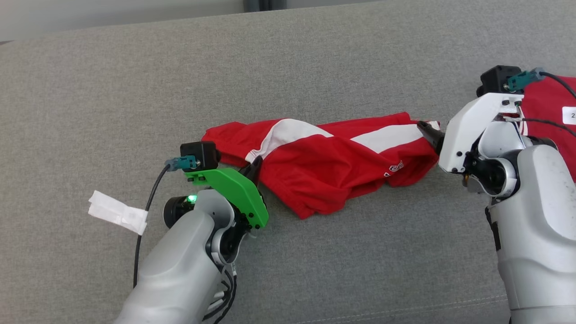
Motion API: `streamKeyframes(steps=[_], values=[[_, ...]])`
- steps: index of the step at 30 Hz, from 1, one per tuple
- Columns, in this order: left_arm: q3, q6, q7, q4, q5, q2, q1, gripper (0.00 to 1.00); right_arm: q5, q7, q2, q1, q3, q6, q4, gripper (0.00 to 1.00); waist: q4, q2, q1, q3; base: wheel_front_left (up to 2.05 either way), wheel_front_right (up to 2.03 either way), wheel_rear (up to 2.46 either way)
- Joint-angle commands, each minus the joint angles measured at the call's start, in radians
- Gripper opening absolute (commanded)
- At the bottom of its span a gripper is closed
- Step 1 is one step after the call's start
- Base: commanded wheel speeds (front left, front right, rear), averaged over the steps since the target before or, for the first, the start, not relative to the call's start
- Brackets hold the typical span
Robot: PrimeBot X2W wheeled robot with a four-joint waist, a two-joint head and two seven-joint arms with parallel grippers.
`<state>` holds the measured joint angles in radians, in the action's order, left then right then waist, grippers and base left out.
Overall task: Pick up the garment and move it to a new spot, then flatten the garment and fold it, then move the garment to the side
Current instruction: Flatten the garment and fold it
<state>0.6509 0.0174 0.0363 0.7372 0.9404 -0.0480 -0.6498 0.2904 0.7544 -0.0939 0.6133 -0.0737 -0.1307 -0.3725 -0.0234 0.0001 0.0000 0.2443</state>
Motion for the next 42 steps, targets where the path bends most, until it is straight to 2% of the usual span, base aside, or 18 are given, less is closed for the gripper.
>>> streamKeyframes(steps=[1, 6, 11, 15, 24, 34, 35, 36, 38, 42], values=[[0.004, -0.005, 0.002, 0.005, 0.007, -0.005, 0.003, 0.0, 0.009, 0.031, 0.011, -0.006, -0.023, 0.0, -0.007, 1.0, 0.001, -0.0001, 0.0, 0.0, 0.0, 0.0, 0.0], [0.009, -0.008, -0.004, 0.014, 0.004, -0.005, -0.007, 0.0, 0.022, 0.11, 0.036, 0.028, -0.102, 0.0, -0.024, 1.0, 0.006, -0.0001, 0.0, 0.005, 0.0, 0.0, 0.0], [0.014, -0.009, -0.003, 0.02, 0.007, -0.005, -0.015, 0.0, 0.029, 0.135, 0.041, 0.047, -0.12, 0.0, -0.032, 1.0, 0.011, -0.0001, 0.0, 0.009, 0.0, 0.0, 0.0], [0.016, -0.012, -0.007, 0.024, 0.009, -0.005, -0.024, 0.0, 0.079, 0.147, 0.043, 0.071, -0.097, 0.0, -0.058, 1.0, 0.013, -0.0001, 0.0, 0.016, 0.0, 0.0, 0.0], [0.019, -0.019, -0.01, 0.03, 0.014, -0.005, -0.027, 0.0, 0.115, 0.113, 0.043, 0.092, -0.054, 0.0, -0.072, 1.0, 0.016, -0.0001, 0.0, 0.023, 0.0, 0.0, 0.0], [0.024, -0.025, -0.005, 0.031, 0.021, -0.008, -0.028, 0.0, 0.091, 0.128, 0.042, 0.097, -0.027, 0.0, -0.087, 0.99, 0.016, -0.0001, 0.0, 0.028, 0.0, 0.0, 0.0], [0.024, -0.025, -0.005, 0.03, 0.021, -0.008, -0.029, 0.0, 0.08, 0.13, 0.043, 0.097, -0.026, 0.0, -0.09, 0.82, 0.017, -0.0001, 0.0, 0.029, 0.0, 0.0, 0.0], [0.025, -0.026, -0.005, 0.03, 0.023, -0.008, -0.029, 0.0, 0.065, 0.128, 0.043, 0.1, -0.024, 0.0, -0.092, 0.42, 0.018, -0.0001, 0.0, 0.03, 0.0, 0.0, 0.0], [0.028, -0.026, -0.005, 0.029, 0.022, -0.007, -0.031, 0.0, 0.033, 0.123, 0.042, 0.106, -0.019, 0.0, -0.093, 0.0, 0.018, -0.0001, 0.0, 0.032, 0.0, 0.0, 0.0], [0.025, -0.029, -0.042, 0.02, 0.008, -0.011, -0.038, 0.0, -0.011, 0.073, 0.042, 0.116, -0.018, 0.0, -0.079, 0.0, 0.019, -0.0001, 0.0, 0.033, 0.0, 0.0, 0.0]])
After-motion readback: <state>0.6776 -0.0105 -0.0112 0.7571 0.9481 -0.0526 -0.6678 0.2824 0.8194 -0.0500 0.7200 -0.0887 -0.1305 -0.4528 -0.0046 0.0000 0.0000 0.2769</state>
